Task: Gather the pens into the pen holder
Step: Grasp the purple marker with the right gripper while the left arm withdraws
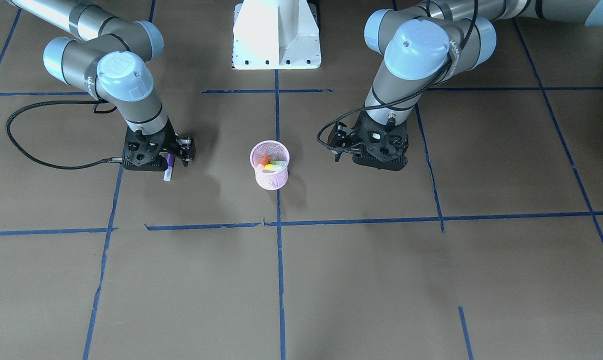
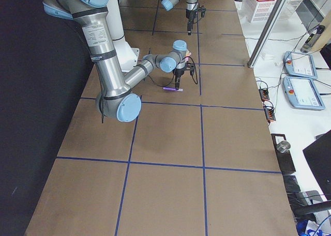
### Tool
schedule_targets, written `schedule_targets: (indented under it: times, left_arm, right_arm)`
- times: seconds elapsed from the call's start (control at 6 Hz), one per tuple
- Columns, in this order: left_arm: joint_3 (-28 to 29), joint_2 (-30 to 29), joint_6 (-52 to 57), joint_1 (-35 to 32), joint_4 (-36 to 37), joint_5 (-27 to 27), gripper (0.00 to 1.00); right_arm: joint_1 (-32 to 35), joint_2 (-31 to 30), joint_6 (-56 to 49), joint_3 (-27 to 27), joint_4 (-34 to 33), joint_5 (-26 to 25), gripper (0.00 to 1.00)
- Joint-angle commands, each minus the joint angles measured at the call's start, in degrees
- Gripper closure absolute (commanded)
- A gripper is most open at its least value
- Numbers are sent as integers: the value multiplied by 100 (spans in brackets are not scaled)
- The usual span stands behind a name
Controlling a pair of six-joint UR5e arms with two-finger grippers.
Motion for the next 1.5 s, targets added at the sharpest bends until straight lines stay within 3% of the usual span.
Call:
schedule_targets:
  times: [0.0,0.17,0.67,0.83,1.17,1.33]
  left_arm:
    - [-9,4,0,-4,2,-6,1]
    - [-9,4,-8,-4,2,-6,1]
    - [-36,4,-8,-4,11,3,1]
    - [-36,4,-8,-4,11,11,1]
    - [-62,4,-17,-4,11,11,1]
    - [-88,12,-26,-4,11,11,1]
  right_arm:
    - [-50,-4,-47,-149,-2,-11,35]
    - [-50,-4,-56,-202,-2,-2,40]
    - [-50,-4,-74,-237,-2,-10,89]
    - [-50,22,-74,-194,7,-11,100]
    - [38,66,-65,-37,7,-254,100]
    - [38,83,-31,348,7,-735,100]
